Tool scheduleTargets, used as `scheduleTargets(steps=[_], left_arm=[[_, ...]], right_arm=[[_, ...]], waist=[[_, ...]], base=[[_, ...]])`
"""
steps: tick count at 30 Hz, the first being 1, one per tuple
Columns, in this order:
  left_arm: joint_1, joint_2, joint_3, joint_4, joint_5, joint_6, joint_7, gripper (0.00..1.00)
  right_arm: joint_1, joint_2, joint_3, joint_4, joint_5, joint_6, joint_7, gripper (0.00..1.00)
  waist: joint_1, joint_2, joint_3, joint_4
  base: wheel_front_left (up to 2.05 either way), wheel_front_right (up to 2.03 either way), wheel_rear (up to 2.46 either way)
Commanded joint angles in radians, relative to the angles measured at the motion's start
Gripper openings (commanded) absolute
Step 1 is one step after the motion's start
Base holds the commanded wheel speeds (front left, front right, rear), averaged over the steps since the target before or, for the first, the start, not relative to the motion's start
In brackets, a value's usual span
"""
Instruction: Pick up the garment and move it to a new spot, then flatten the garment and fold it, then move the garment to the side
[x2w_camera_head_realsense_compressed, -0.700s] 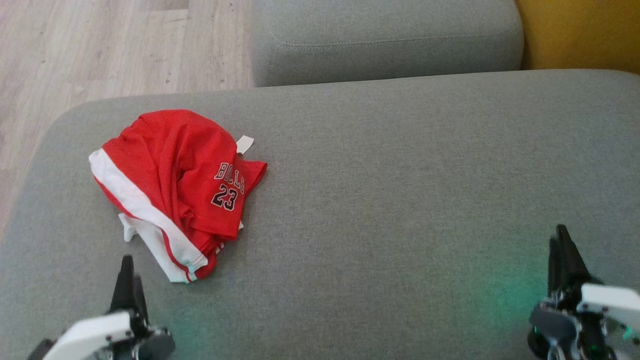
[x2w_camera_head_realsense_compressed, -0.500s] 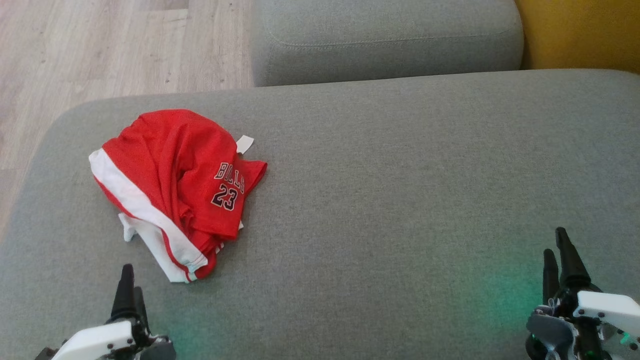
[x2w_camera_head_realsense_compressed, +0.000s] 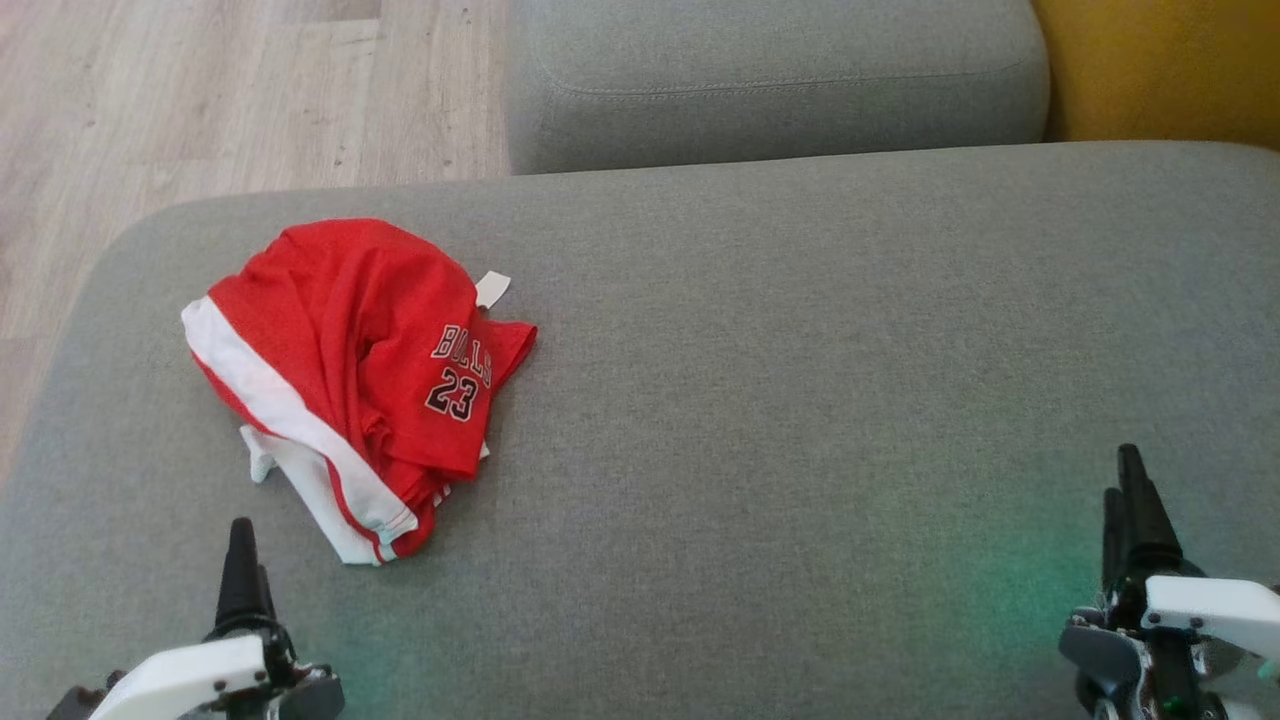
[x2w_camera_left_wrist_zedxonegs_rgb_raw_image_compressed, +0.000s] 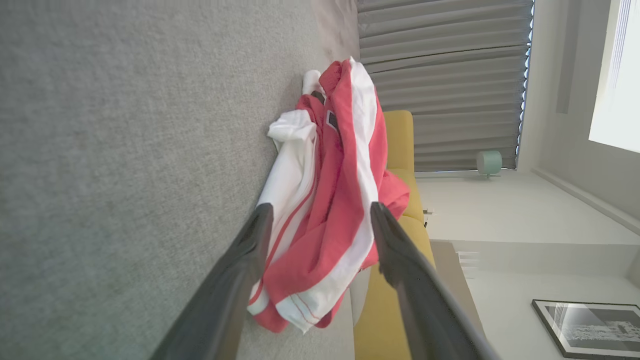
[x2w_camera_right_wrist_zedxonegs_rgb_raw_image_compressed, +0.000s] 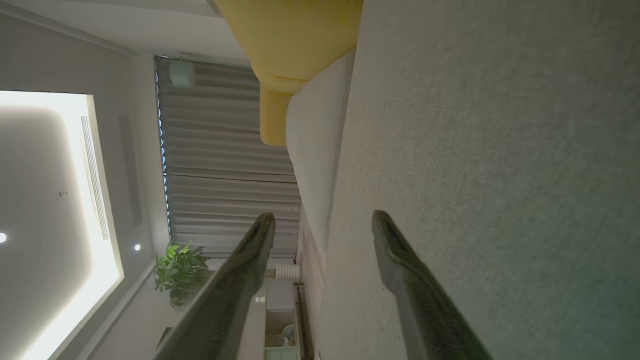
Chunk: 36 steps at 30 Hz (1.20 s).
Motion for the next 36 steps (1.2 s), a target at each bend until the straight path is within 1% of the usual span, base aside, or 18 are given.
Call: scheduleTargets(steps=[1, 7, 11, 19, 20, 26, 32, 36], left_arm=[[-0.036, 0.004, 0.012, -0.042, 0.022, -0.001, -0.010, 1.00], [-0.043, 0.004, 0.026, -0.068, 0.084, 0.009, -0.027, 1.00], [-0.051, 0.004, 0.029, -0.096, 0.136, 0.024, -0.039, 1.00], [-0.065, 0.005, 0.010, -0.165, 0.282, 0.057, -0.062, 1.00], [-0.065, 0.005, 0.010, -0.165, 0.282, 0.057, -0.062, 1.00], [-0.070, 0.005, -0.031, -0.198, 0.408, 0.068, -0.080, 1.00], [-0.081, 0.006, -0.088, -0.217, 0.565, 0.067, -0.098, 1.00], [-0.095, 0.007, -0.129, -0.227, 0.663, 0.080, -0.112, 1.00]], right_arm=[[-0.040, -0.004, -0.009, -0.037, -0.032, 0.000, -0.010, 1.00], [-0.047, -0.004, -0.007, -0.074, -0.137, 0.000, -0.027, 1.00], [-0.049, -0.004, -0.011, -0.101, -0.210, 0.000, -0.039, 1.00], [-0.053, -0.005, 0.010, -0.156, -0.367, 0.000, -0.063, 1.00], [-0.053, -0.005, 0.010, -0.156, -0.367, 0.000, -0.063, 1.00], [-0.057, -0.005, 0.033, -0.186, -0.482, 0.000, -0.081, 1.00], [-0.063, -0.006, 0.050, -0.214, -0.612, 0.000, -0.098, 1.00], [-0.065, -0.006, 0.058, -0.235, -0.702, 0.000, -0.113, 1.00]], waist=[[0.0000, 0.0000, 0.000, 0.001], [0.0000, 0.0000, 0.001, 0.002], [0.0000, 0.0000, 0.004, 0.003], [0.0000, 0.0000, 0.012, 0.003], [0.0000, 0.0000, 0.012, 0.003], [0.0000, 0.0000, 0.018, 0.003], [0.0000, 0.0000, 0.025, 0.006], [0.0000, 0.0000, 0.028, 0.009]], base=[[0.00, 0.00, 0.00], [0.00, 0.00, 0.00], [0.00, 0.00, 0.00], [0.00, 0.00, 0.00], [0.00, 0.00, 0.00], [0.00, 0.00, 0.00], [0.00, 0.00, 0.00], [0.00, 0.00, 0.00]])
